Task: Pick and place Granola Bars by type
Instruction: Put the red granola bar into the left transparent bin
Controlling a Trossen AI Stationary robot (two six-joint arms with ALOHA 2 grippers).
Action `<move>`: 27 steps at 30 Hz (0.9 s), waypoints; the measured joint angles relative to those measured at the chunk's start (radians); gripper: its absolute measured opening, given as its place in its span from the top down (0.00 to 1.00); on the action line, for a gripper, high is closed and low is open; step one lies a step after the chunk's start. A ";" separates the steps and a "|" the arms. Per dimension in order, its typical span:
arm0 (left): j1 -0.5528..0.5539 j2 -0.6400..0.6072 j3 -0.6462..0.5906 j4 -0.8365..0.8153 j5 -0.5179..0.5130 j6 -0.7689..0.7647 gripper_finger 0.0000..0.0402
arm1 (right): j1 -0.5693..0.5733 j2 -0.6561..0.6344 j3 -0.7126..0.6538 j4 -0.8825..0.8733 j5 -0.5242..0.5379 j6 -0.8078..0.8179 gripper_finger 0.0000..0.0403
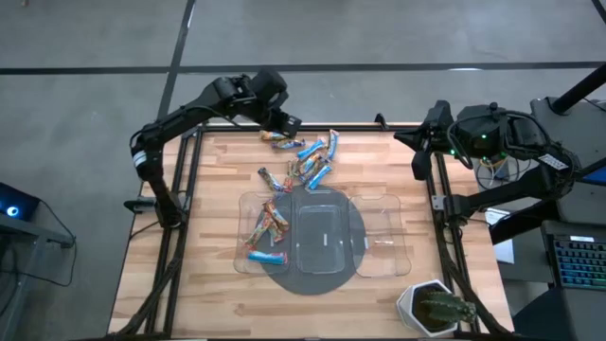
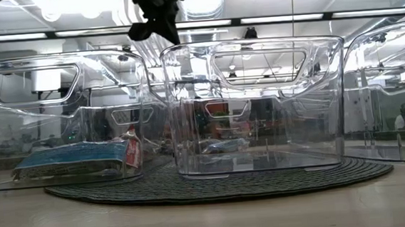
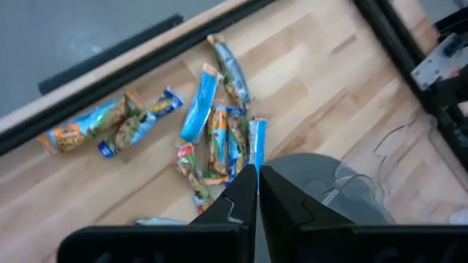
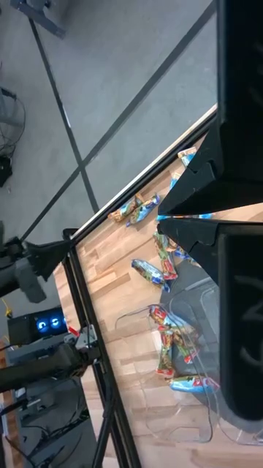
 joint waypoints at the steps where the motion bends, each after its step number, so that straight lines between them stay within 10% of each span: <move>1: 0.000 0.013 0.000 -0.004 0.001 -0.001 1.00 | 0.000 0.000 0.000 0.000 0.001 0.000 0.98; 27: -0.064 0.339 0.000 -0.113 -0.029 -0.036 1.00 | 0.000 0.000 -0.002 -0.008 0.003 0.003 0.98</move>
